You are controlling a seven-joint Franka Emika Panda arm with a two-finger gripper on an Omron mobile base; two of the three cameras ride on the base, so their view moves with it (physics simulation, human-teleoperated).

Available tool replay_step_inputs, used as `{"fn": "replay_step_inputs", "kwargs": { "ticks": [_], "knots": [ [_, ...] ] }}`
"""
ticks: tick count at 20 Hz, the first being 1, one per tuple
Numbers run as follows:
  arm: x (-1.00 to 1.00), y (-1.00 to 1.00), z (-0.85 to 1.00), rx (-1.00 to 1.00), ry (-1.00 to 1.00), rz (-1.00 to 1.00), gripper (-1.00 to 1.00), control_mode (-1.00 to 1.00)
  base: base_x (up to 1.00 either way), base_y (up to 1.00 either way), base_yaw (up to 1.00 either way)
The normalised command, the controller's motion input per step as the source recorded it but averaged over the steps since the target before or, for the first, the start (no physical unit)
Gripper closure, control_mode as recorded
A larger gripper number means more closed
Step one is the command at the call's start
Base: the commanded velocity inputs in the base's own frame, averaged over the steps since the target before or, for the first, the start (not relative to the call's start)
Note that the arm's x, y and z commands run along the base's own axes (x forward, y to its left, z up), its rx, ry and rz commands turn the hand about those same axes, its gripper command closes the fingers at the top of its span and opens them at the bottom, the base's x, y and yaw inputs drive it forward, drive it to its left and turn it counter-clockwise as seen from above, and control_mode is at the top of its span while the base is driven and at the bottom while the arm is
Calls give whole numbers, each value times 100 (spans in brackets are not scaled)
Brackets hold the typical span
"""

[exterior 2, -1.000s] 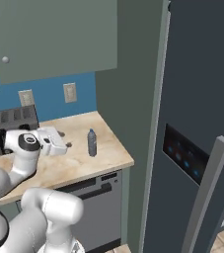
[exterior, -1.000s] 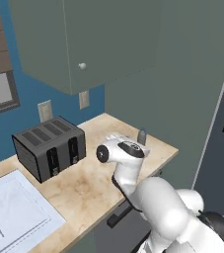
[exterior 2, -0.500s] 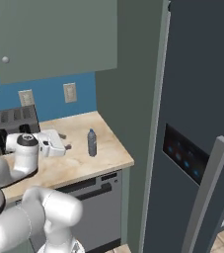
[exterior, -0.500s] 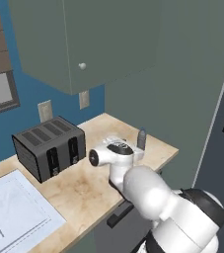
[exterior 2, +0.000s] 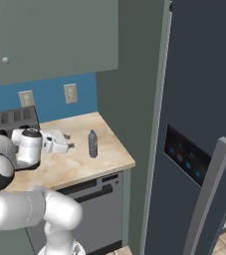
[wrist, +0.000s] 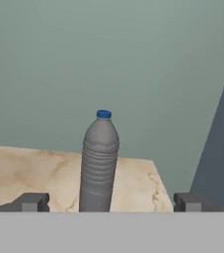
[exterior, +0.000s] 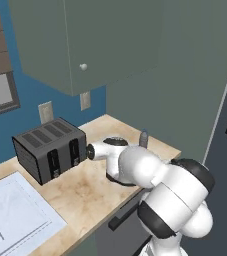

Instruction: Take the bottled waters from the counter and place them in the freezer to freeze. Close the freezer door after placing the bottles.

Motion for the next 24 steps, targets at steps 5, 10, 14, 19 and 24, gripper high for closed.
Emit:
{"fn": "replay_step_inputs", "kwargs": {
  "ticks": [5, 10, 14, 19, 24],
  "knots": [
    [6, 0, -21, -7, 3, -1, -100, -100, 0, 0, 0],
    [0, 0, -25, -11, -6, -3, -100, -100, 0, 0, 0],
    [1, 0, -22, -10, -9, -2, -100, -100, 0, 0, 0],
    [1, 0, -9, -9, -8, -2, -100, -100, 0, 0, 0],
    [0, 0, -2, -6, -5, -1, -100, -100, 0, 0, 0]
  ]
}}
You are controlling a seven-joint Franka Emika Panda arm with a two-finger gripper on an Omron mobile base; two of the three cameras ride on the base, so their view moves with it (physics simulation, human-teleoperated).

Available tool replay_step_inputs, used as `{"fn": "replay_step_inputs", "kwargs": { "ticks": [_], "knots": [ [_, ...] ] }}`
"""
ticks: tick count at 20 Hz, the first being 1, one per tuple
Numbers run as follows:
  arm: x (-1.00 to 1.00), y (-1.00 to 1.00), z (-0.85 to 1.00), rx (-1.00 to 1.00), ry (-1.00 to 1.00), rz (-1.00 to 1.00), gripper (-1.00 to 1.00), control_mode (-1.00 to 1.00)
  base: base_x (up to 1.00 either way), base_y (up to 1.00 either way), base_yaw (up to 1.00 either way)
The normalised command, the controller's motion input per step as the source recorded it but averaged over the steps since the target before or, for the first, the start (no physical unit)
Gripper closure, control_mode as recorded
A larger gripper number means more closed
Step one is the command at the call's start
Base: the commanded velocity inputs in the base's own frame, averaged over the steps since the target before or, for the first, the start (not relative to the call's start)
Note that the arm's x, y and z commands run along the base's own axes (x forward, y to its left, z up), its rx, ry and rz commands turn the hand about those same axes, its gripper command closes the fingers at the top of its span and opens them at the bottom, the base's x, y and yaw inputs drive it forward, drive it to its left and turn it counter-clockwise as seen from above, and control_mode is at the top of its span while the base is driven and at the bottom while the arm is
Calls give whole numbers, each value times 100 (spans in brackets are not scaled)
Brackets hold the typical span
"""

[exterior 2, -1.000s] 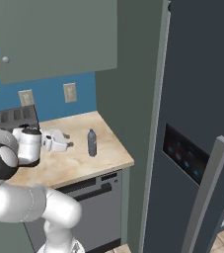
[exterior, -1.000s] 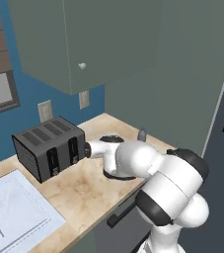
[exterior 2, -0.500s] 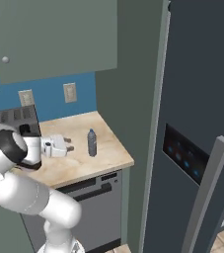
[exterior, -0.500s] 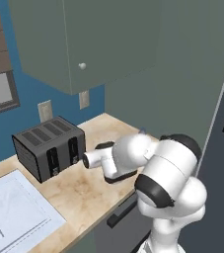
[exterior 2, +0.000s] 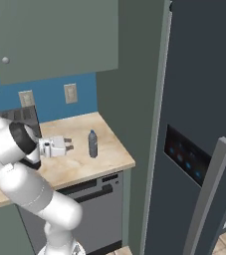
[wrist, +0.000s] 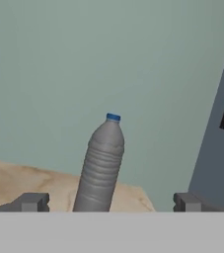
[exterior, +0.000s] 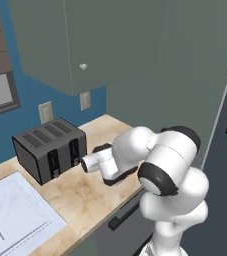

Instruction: Take the bottled waters from the counter and place them in the freezer to freeze. Close the freezer door after placing the bottles.

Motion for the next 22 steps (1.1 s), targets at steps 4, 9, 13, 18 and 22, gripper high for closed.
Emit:
{"fn": "replay_step_inputs", "kwargs": {
  "ticks": [4, 9, 13, 18, 22],
  "knots": [
    [0, 0, -6, -5, 0, -1, -100, -100, 0, 0, 0],
    [0, 0, -10, -3, 0, 0, -100, -100, 0, 0, 0],
    [0, 0, 0, 2, -5, 0, -100, -100, 0, 0, 0],
    [0, 0, 0, 6, -13, 0, -100, -100, 0, 0, 0],
    [0, -10, -9, 5, -2, 0, -100, -100, 0, 0, 0]
  ]
}}
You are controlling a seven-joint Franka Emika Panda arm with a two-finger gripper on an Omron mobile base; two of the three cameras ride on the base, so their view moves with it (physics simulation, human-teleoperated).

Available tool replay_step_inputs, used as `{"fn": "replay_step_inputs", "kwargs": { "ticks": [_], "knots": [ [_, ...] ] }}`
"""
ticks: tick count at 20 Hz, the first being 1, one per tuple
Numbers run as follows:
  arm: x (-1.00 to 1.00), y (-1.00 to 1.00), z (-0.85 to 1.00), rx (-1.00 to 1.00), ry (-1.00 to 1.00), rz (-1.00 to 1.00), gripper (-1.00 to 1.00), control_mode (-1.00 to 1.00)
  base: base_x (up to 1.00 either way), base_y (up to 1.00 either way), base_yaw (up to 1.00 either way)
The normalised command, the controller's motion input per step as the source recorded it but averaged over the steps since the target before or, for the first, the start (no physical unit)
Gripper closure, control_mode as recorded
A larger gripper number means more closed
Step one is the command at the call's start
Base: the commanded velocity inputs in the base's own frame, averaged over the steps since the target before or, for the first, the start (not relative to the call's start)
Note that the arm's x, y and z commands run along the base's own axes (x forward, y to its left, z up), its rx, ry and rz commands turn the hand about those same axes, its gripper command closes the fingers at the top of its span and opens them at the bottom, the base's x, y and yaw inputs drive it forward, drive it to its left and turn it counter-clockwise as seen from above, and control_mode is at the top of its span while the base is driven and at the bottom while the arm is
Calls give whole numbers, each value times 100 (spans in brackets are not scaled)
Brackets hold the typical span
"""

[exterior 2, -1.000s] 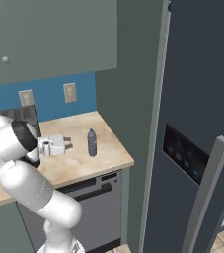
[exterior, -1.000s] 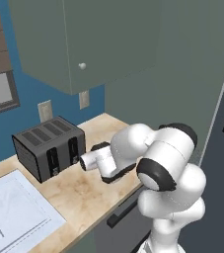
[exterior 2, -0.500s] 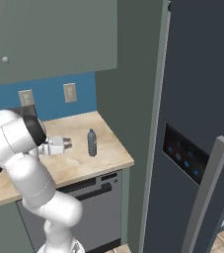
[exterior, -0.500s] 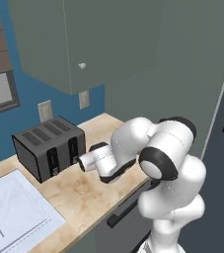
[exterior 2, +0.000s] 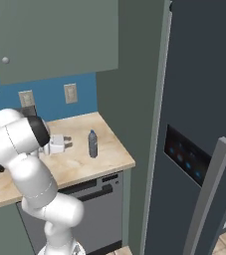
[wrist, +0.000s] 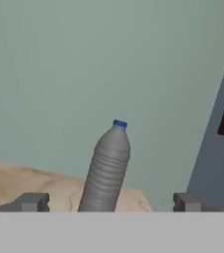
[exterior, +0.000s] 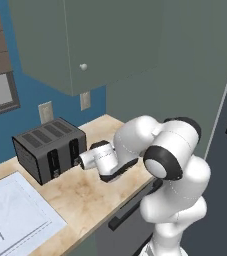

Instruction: Take the bottled waters from the counter and place them in the freezer to freeze. Close the freezer door after placing the bottles.

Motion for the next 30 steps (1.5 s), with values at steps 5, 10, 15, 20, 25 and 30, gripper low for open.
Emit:
{"fn": "replay_step_inputs", "kwargs": {
  "ticks": [5, 10, 15, 20, 25, 30],
  "knots": [
    [0, -16, -21, 1, 0, 0, -100, -100, 0, 0, 0],
    [0, -14, -18, 0, 0, 0, -100, -100, 0, 0, 0],
    [0, -4, -18, 0, -3, 0, -100, -100, 0, 0, 0],
    [0, -8, -10, 1, -14, 0, -100, -100, 0, 0, 0],
    [0, -6, -5, 11, -24, 0, -100, -100, 0, 0, 0],
    [0, -3, -7, 15, -22, 0, -100, -100, 0, 0, 0]
  ]
}}
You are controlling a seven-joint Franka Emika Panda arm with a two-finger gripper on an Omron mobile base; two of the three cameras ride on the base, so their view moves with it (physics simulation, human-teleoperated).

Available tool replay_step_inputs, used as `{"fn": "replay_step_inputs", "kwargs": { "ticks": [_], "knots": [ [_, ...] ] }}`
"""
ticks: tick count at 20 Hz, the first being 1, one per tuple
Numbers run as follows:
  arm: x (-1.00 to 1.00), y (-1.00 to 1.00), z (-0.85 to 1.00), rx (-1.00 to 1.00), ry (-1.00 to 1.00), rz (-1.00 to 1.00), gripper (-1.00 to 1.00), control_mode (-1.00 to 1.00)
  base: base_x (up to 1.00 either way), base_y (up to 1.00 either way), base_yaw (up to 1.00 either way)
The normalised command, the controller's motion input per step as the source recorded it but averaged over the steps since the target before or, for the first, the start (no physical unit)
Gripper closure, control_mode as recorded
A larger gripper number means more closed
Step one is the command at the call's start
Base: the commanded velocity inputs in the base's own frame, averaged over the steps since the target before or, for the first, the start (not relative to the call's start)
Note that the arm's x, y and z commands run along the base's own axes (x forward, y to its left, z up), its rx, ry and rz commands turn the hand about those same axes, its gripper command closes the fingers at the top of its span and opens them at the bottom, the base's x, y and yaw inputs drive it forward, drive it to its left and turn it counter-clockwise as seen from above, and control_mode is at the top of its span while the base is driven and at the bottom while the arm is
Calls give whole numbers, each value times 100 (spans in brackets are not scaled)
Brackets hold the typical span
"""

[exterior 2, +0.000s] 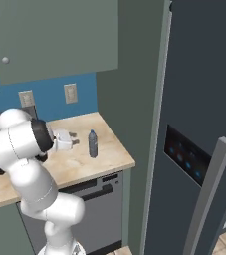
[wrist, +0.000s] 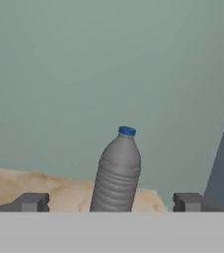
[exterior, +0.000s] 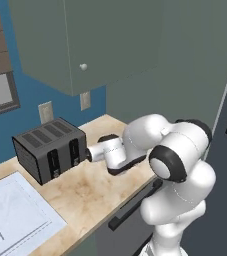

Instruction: Take the bottled waters from the counter and place them in the freezer to freeze. Close the freezer door after placing the bottles.

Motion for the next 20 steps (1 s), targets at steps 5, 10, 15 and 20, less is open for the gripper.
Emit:
{"fn": "replay_step_inputs", "kwargs": {
  "ticks": [5, 10, 15, 20],
  "knots": [
    [0, -10, -18, 18, -18, 0, -100, -100, 0, 0, 0],
    [0, -11, -25, 16, -22, 0, -100, -100, 0, 0, 0],
    [-2, 0, -28, 9, -21, -1, -100, -100, 0, 0, 0],
    [-7, 0, -24, 1, -10, -3, -100, -100, 0, 0, 0]
  ]
}}
